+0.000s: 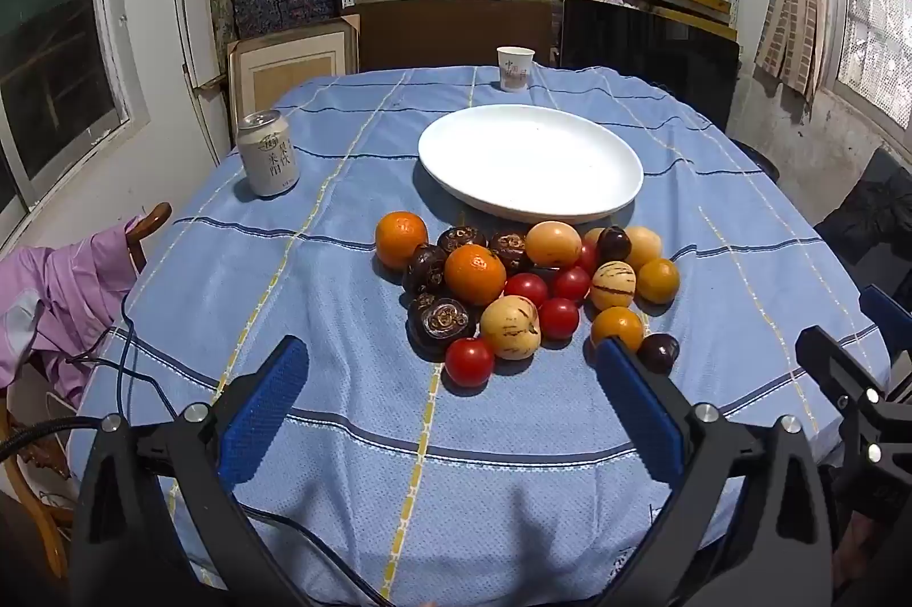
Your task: Organize fruits
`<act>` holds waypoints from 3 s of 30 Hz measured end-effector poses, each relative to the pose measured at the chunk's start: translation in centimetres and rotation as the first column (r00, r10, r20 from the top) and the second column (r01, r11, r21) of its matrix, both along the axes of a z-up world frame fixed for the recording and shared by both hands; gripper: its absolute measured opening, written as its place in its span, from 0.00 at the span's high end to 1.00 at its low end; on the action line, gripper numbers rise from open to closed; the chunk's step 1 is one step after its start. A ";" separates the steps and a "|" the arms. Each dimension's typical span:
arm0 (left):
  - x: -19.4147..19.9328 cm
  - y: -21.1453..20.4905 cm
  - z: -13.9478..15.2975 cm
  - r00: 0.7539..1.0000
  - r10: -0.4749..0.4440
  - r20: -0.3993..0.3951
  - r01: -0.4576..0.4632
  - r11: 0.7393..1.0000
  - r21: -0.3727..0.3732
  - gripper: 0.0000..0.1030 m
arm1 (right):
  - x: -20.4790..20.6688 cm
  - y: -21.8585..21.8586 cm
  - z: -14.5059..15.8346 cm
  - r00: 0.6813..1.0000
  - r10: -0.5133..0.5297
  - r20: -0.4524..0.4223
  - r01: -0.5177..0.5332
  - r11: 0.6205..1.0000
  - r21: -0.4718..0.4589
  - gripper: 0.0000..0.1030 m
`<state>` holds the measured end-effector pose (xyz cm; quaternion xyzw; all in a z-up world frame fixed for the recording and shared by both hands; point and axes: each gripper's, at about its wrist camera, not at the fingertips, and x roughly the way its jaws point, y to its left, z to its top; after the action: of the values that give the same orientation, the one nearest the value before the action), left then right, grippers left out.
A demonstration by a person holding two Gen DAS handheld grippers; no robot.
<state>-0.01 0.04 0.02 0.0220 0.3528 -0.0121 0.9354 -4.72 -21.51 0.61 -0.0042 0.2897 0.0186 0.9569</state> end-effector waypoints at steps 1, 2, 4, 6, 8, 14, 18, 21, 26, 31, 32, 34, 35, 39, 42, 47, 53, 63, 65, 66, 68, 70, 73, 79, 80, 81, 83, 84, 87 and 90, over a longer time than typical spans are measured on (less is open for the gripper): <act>0.0 0.0 0.0 1.000 0.000 0.001 0.000 1.000 -0.002 0.04 | 0.0 0.0 0.0 1.000 0.000 0.003 0.000 1.000 -0.002 0.03; -0.1 0.0 0.0 1.000 0.000 0.001 0.000 1.000 0.000 0.04 | 0.0 0.0 0.0 1.000 -0.001 0.004 0.001 1.000 -0.002 0.03; 0.0 0.0 0.0 1.000 -0.001 -0.005 0.001 1.000 -0.007 0.04 | 0.0 0.0 0.0 1.000 0.000 0.004 0.000 1.000 -0.001 0.03; 0.0 0.1 0.0 1.000 0.000 -0.007 0.000 1.000 -0.009 0.04 | 0.0 0.0 0.0 1.000 0.000 0.004 0.000 1.000 -0.002 0.03; 0.0 0.0 0.0 1.000 0.000 -0.007 0.000 1.000 -0.006 0.04 | -0.1 0.0 0.1 1.000 0.000 0.003 0.000 1.000 -0.002 0.03; 0.0 0.0 0.0 1.000 0.000 -0.008 0.000 1.000 -0.005 0.04 | 0.0 -0.1 0.0 1.000 0.000 0.002 0.000 1.000 0.001 0.03; 0.0 0.0 0.0 1.000 0.000 -0.008 0.000 1.000 -0.005 0.04 | -0.1 0.0 0.1 1.000 0.001 0.002 -0.001 1.000 0.000 0.03; 0.0 0.0 0.0 1.000 0.000 -0.008 0.000 1.000 -0.005 0.04 | 0.0 -0.1 0.0 1.000 0.000 0.000 0.000 1.000 0.002 0.03; 0.0 0.7 -0.3 1.000 0.000 -0.010 0.000 1.000 -0.004 0.04 | -0.1 0.0 0.0 1.000 0.001 0.000 -0.001 1.000 0.002 0.03; 0.1 0.6 -0.3 1.000 0.000 -0.010 0.000 1.000 -0.005 0.04 | -0.2 0.1 0.1 1.000 0.000 0.001 0.000 1.000 0.001 0.03; 0.1 0.7 -0.4 1.000 0.000 -0.011 0.000 1.000 -0.005 0.04 | -0.2 0.1 0.1 1.000 0.000 0.001 0.000 1.000 0.001 0.03; 0.0 0.6 -0.3 1.000 0.000 -0.010 0.000 1.000 -0.005 0.04 | -0.2 0.1 0.1 1.000 0.001 0.001 -0.001 1.000 0.001 0.03; 0.0 0.7 -0.4 1.000 -0.001 -0.009 0.001 1.000 -0.004 0.04 | -0.2 0.1 0.1 1.000 0.001 0.001 -0.001 1.000 0.001 0.03; 0.1 0.7 -0.4 1.000 0.001 -0.010 -0.001 1.000 -0.006 0.04 | -0.2 0.1 0.1 1.000 0.001 0.001 -0.001 1.000 0.000 0.03; 0.0 0.7 -0.4 1.000 0.001 -0.010 -0.001 1.000 -0.005 0.04 | -0.2 0.2 0.1 1.000 0.001 0.001 -0.001 1.000 0.000 0.03; 0.0 0.6 -0.3 1.000 0.000 -0.010 0.000 1.000 -0.005 0.04 | -0.2 0.1 0.1 1.000 0.001 -0.002 -0.001 1.000 0.001 0.03; 0.0 0.6 -0.4 1.000 0.000 -0.010 0.000 1.000 -0.005 0.04 | -0.2 0.1 0.1 1.000 0.001 -0.001 -0.001 1.000 0.001 0.03; 0.1 0.7 -0.4 1.000 0.001 -0.011 -0.001 1.000 -0.005 0.04 | -0.2 0.1 0.1 1.000 0.002 -0.003 -0.002 1.000 0.001 0.03; 0.1 0.6 -0.4 1.000 0.000 -0.012 0.000 1.000 -0.005 0.04 | -0.2 0.1 0.1 1.000 0.002 -0.002 -0.002 1.000 0.001 0.03; 0.1 0.7 -0.4 1.000 0.000 -0.012 -0.001 1.000 -0.005 0.04 | -0.2 0.2 0.1 1.000 0.002 -0.002 -0.002 1.000 0.001 0.03; 0.1 0.7 -0.4 1.000 0.000 -0.012 0.000 1.000 -0.005 0.04 | -0.2 0.1 0.1 1.000 0.001 -0.002 -0.001 1.000 0.000 0.03; 0.1 0.6 -0.4 1.000 0.000 -0.013 0.000 1.000 -0.005 0.04 | -0.2 0.1 0.1 1.000 0.001 -0.003 -0.001 1.000 0.001 0.03; -0.2 0.9 -0.4 1.000 0.001 -0.013 -0.001 1.000 -0.005 0.04 | -0.2 0.1 0.0 1.000 0.002 -0.003 -0.002 1.000 0.001 0.03; -0.1 0.9 -0.4 1.000 0.000 -0.014 0.000 1.000 -0.005 0.04 | -0.3 0.1 -0.1 1.000 0.001 -0.003 -0.001 1.000 0.001 0.03; -0.1 0.9 -0.4 1.000 0.000 -0.012 0.000 1.000 -0.005 0.04 | -0.4 0.1 -0.1 1.000 0.001 -0.004 -0.001 1.000 0.001 0.03; -0.1 0.9 -0.4 1.000 0.000 -0.012 0.000 1.000 -0.006 0.04 | -0.4 0.1 -0.1 1.000 0.001 -0.004 -0.001 1.000 0.001 0.03; -0.1 1.1 -0.4 1.000 0.000 -0.011 -0.001 1.000 -0.006 0.04 | -0.1 0.3 0.0 1.000 0.001 -0.004 -0.001 1.000 0.000 0.03; -0.1 1.0 -0.4 1.000 -0.001 0.004 0.001 1.000 -0.012 0.04 | -0.1 0.3 0.1 1.000 0.001 -0.004 -0.001 1.000 0.000 0.03; -0.1 0.9 -0.4 1.000 -0.001 0.004 0.001 1.000 -0.012 0.04 | -0.2 0.3 0.0 1.000 0.001 -0.005 -0.001 1.000 0.000 0.03; -0.1 1.1 -0.4 1.000 -0.001 0.003 0.001 1.000 -0.012 0.04 | -0.2 0.3 0.0 1.000 0.001 -0.006 -0.001 1.000 0.000 0.03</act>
<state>-0.12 1.09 -0.39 0.0164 0.3513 -0.0146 0.9360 -4.91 -21.23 0.61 -0.0041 0.2925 0.0193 0.9561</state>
